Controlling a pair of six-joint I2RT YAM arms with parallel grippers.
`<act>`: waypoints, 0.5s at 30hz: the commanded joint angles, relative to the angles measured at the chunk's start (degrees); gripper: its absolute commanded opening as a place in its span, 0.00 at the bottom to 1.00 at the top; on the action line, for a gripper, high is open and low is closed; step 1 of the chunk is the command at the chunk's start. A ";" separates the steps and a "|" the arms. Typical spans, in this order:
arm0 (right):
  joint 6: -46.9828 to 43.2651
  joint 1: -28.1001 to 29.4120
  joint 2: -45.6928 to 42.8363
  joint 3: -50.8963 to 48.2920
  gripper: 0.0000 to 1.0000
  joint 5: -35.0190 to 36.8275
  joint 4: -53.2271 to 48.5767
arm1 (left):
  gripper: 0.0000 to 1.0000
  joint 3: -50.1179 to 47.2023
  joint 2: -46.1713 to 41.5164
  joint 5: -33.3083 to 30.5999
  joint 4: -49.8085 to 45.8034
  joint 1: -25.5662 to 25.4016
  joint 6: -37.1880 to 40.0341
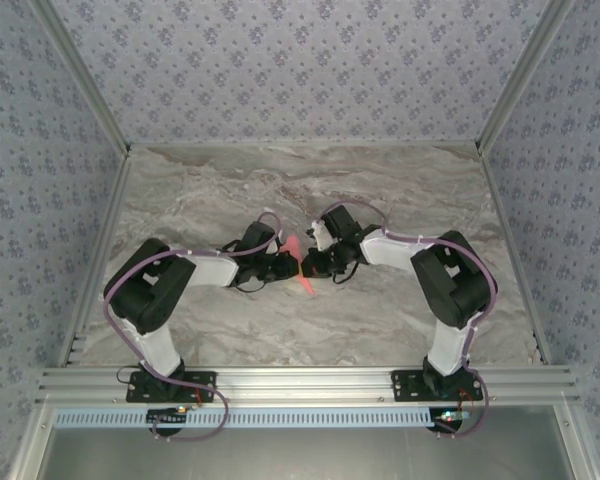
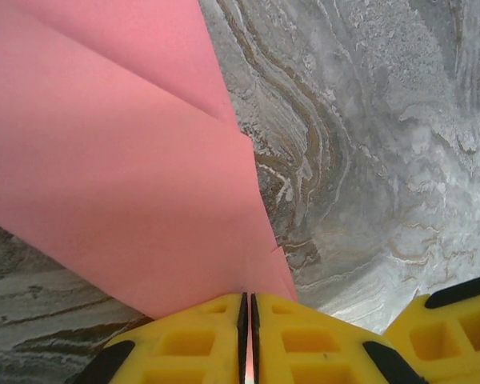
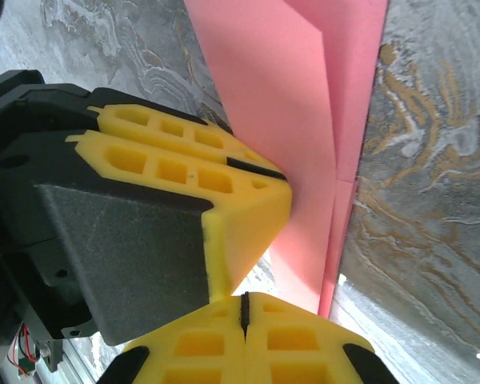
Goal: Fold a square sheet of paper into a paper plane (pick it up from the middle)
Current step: Fold the wing for the fifth time at the center of the table.
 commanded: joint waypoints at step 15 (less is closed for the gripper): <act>-3.14 0.46 4.85 -2.24 0.00 0.36 -4.54 | 0.12 3.19 1.56 -1.71 -6.73 -0.07 1.94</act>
